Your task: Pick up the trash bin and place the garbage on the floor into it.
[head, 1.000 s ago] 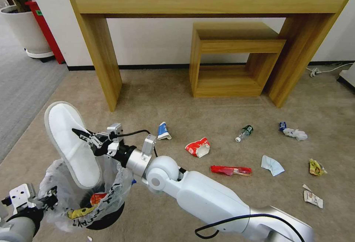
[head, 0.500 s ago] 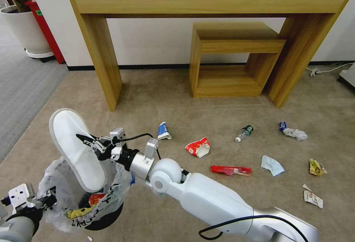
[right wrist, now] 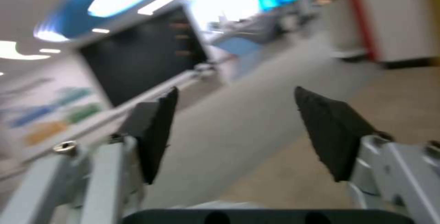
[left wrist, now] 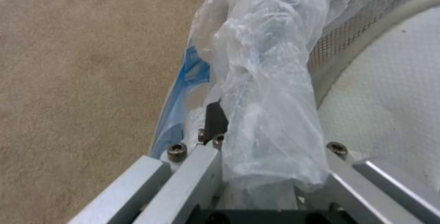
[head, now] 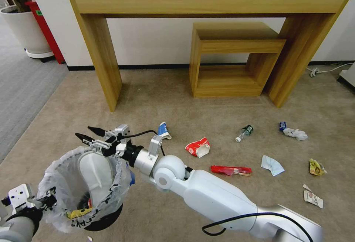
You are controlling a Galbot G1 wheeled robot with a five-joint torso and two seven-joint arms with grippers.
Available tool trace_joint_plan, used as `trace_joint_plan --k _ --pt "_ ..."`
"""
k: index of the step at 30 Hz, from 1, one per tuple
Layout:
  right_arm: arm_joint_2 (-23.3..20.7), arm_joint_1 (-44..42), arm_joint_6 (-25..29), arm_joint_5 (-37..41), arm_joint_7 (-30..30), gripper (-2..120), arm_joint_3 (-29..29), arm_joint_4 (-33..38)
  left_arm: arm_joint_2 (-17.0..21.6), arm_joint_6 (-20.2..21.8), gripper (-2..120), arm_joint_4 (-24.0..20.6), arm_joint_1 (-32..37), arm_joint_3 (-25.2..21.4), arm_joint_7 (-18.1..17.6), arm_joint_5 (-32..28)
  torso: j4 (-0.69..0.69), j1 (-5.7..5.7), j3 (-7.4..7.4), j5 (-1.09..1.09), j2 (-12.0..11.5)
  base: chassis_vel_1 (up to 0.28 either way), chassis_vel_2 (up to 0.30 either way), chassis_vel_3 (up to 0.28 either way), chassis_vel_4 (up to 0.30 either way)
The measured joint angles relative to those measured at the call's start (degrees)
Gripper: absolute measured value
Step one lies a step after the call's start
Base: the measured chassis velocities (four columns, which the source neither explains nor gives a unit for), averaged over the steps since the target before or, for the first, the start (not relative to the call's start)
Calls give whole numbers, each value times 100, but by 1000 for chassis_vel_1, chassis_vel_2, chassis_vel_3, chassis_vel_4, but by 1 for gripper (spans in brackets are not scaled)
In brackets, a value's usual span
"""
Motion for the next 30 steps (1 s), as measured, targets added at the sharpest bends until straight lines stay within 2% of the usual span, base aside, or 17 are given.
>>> trace_joint_plan --k 3,5,7,8,11,13,16,21,25,30 --pt "-63 117 -436 -25 871 86 307 58 5 0 1 -4 5 1 34 18 1 0 0 -1 0 0 0 0 0" --pt "-135 150 -499 -23 1049 89 450 66 10 -1 1 -9 0 1 74 39 2 0 0 0 0 0 0 0 0" --pt "-532 102 -705 -49 1431 98 1007 267 34 -31 1 -24 0 -20 243 171 -2 0 0 1 0 0 0 0 0" --pt "-532 102 -705 -49 1431 98 1007 267 34 -31 1 -24 0 -20 243 171 -2 0 0 1 0 0 0 0 0" --pt "-1095 -279 -969 -268 1857 100 1668 485 57 -66 1 -25 -1 -32 406 324 0 0 0 1 0 0 0 0 0" --pt "-1187 -356 -1032 -315 1887 100 1780 514 60 -69 1 -26 -2 -30 422 336 0 0 0 2 0 0 0 0 0" --pt "-1758 -1048 -1356 -553 2091 100 2508 690 76 -87 1 -25 -12 -22 537 450 -2 0 0 1 0 0 0 0 0" --pt "-2008 -1612 -1421 -727 2095 100 2905 774 95 -90 1 -26 -6 -18 587 518 -3 0 0 3 0 0 0 0 0" --pt "-2333 -2560 -1364 -918 2039 100 3488 968 74 -115 1 -87 33 1 651 666 0 0 -1 0 0 0 0 0 0" --pt "-2406 -2888 -1357 -999 2047 100 3640 1057 66 -129 1 -102 42 49 715 766 1 0 -1 0 0 0 0 0 0"
